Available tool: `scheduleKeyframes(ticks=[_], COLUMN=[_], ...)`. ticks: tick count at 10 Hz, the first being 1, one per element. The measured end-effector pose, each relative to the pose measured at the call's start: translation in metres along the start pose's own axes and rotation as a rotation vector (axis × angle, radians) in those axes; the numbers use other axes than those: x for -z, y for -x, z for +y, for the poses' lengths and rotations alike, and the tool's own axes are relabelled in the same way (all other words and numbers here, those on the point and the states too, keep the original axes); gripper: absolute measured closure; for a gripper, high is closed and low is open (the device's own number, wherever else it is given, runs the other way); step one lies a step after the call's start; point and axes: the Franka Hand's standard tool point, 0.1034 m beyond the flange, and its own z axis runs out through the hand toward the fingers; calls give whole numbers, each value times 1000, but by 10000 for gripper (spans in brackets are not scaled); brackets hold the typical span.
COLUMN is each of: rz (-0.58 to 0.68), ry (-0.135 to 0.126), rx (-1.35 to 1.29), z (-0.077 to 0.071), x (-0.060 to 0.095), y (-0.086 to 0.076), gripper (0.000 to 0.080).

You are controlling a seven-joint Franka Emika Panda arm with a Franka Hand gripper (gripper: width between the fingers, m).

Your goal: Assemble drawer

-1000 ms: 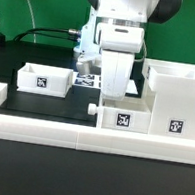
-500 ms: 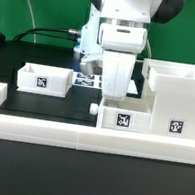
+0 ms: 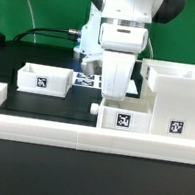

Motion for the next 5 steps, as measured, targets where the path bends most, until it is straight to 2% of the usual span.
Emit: scheduleKeyframes(ticks=[3,5], rz=[-18,-24], ry=[0,-6], rx=[29,35], z=[1,2], x=[0,0], y=[4,18], gripper=[755,755])
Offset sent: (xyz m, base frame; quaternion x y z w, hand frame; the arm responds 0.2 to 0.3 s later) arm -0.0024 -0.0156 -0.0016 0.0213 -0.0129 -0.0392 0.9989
